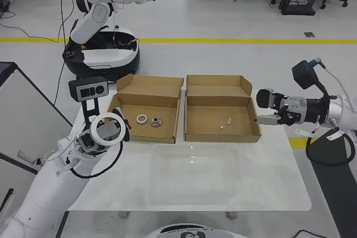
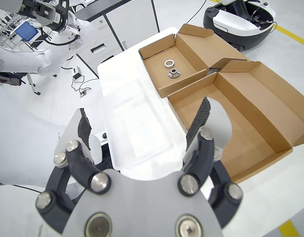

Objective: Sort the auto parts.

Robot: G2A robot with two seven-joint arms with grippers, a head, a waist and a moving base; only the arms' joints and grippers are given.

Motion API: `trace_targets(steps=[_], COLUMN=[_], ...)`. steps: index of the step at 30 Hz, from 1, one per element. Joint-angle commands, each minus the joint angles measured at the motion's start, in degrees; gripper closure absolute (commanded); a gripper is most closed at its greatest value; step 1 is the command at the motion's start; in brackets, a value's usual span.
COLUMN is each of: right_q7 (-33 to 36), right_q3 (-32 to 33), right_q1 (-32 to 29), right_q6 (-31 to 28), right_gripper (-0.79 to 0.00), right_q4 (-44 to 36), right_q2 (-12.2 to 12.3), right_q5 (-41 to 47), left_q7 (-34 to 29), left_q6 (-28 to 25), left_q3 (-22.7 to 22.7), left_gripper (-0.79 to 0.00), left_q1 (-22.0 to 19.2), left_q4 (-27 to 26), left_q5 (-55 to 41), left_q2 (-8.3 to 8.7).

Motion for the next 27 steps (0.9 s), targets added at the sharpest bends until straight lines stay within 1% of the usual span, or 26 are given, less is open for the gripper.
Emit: trace_targets(steps=[1, 3, 4, 6, 10, 13, 18, 20, 23, 27], right_q7=[0.00, 0.00, 0.00, 0.00, 0.00, 0.00, 0.00, 0.00, 0.00, 0.00], right_q3=[0.00, 0.00, 0.00, 0.00, 0.00, 0.00, 0.00, 0.00, 0.00, 0.00], right_q1=[0.00, 0.00, 0.00, 0.00, 0.00, 0.00, 0.00, 0.00, 0.00, 0.00], right_q6=[0.00, 0.00, 0.00, 0.00, 0.00, 0.00, 0.00, 0.00, 0.00, 0.00], right_gripper=[-0.785, -0.785, -0.785, -0.785, -0.785, -0.785, -0.785, -0.785, -0.785, -0.785], right_q4=[0.00, 0.00, 0.00, 0.00, 0.00, 0.00, 0.00, 0.00, 0.00, 0.00], right_q2=[0.00, 0.00, 0.00, 0.00, 0.00, 0.00, 0.00, 0.00, 0.00, 0.00], right_q5=[0.00, 0.00, 0.00, 0.00, 0.00, 0.00, 0.00, 0.00, 0.00, 0.00], left_q7=[0.00, 0.00, 0.96, 3.41, 10.88, 14.61, 16.92, 19.03, 20.17, 21.77], left_q6=[0.00, 0.00, 0.74, 2.66, 7.55, 10.65, 14.53, 15.08, 16.13, 21.47], left_q3=[0.00, 0.00, -0.15, -1.07, -2.56, -3.95, -8.26, -9.68, -11.67, -12.82], left_gripper=[0.000, 0.000, 0.000, 0.000, 0.000, 0.000, 0.000, 0.000, 0.000, 0.000], left_q1=[0.00, 0.00, 0.10, -0.50, -0.85, -0.33, 2.17, 3.50, 4.15, 3.14], left_q4=[0.00, 0.00, 0.24, 0.75, 1.84, 1.13, 0.30, -0.16, -0.90, -1.17], left_q5=[0.00, 0.00, 0.48, 5.39, 16.73, 24.48, 37.90, 40.09, 42.32, 44.82], left_q2=[0.00, 0.00, -0.03, -0.12, -0.34, -0.38, 0.05, 0.06, 0.11, 0.05])
